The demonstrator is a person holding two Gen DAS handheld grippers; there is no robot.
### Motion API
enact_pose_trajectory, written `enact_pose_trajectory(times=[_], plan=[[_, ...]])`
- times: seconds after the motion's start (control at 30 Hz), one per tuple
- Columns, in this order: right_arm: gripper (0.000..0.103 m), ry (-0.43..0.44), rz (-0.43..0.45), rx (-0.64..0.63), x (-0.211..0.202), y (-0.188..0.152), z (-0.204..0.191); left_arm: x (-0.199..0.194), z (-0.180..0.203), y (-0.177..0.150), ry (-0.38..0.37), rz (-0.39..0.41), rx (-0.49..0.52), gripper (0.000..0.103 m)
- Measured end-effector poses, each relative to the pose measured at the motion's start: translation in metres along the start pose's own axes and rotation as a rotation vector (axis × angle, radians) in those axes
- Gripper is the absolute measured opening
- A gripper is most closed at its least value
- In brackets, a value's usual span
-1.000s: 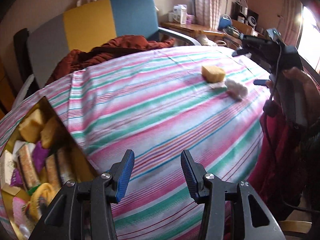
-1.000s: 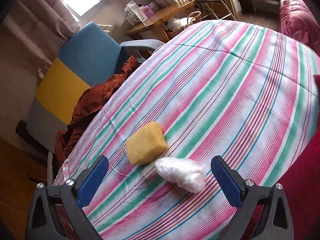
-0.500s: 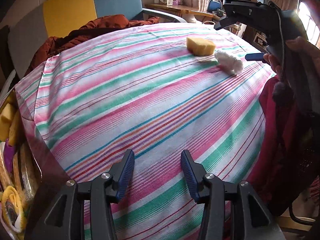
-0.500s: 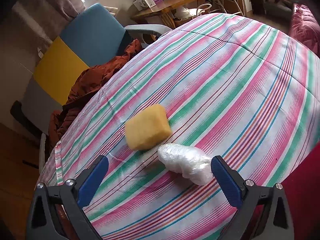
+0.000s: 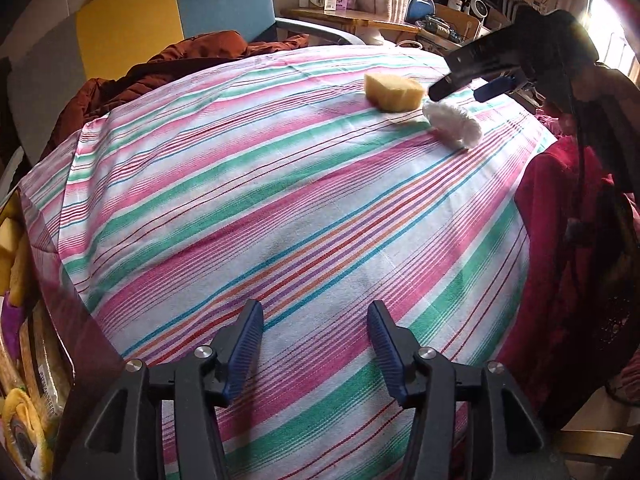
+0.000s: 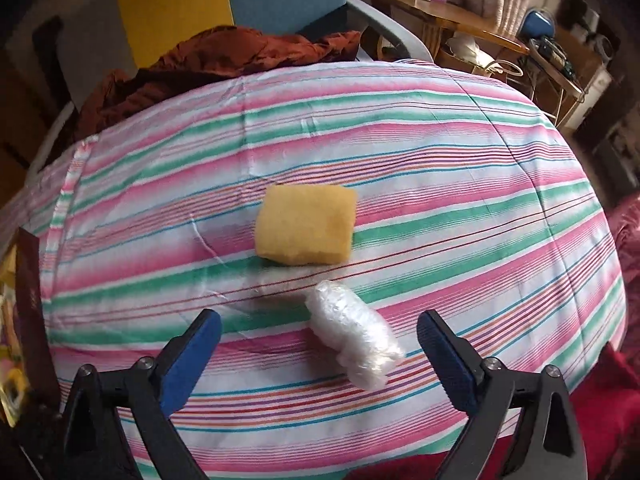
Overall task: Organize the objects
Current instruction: 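Move both grippers back from the tray to the sponge and bag, then grasp the white plastic bag with the right gripper while the left grasps the yellow sponge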
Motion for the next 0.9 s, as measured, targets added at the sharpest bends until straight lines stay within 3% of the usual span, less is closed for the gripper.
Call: enact_pose_trajectory(times=[0.07,0.23,0.5,0.53,0.57,0.6,0.67,0.73,0.9], plan=[[0.075,-0.018,-0.044,-0.023,0.006,0.0,0.009,0.001,0.001,0.0,0.001,-0.001,0.0,0.057],[0.075,-0.022,-0.118,-0.117,0.018,-0.006,0.019,0.001,0.001,-0.001,0.001,-0.007,-0.004,0.058],[0.074,0.012,-0.185,-0.167,0.038,-0.001,0.014,-0.006,0.001,0.015,-0.004,0.007,-0.006,0.058],[0.068,0.016,-0.193,-0.177,0.04,-0.001,0.013,-0.008,0.001,0.02,-0.006,0.017,-0.007,0.058],[0.051,0.009,-0.2,-0.188,0.042,-0.001,0.013,-0.01,0.001,0.025,-0.007,0.025,-0.008,0.058],[0.043,-0.002,-0.208,-0.197,0.043,-0.001,0.013,-0.01,0.0,0.029,-0.008,0.029,-0.008,0.058],[0.036,0.01,-0.201,-0.199,0.041,-0.001,0.014,-0.009,-0.002,0.04,-0.014,0.033,-0.016,0.058],[0.036,0.021,-0.168,-0.193,0.032,-0.003,0.018,-0.005,-0.004,0.053,-0.033,0.028,-0.035,0.057],[0.036,0.1,-0.061,-0.032,0.007,0.0,0.049,0.014,0.0,0.087,-0.114,-0.013,-0.101,0.058]])
Point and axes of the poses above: each gripper's, at about its wrist camera, not at the fingertips, and x roughly the way its jaws point, z to its right, y to its top, the point moved 5 cm from there along x, roughly the way its jaws point
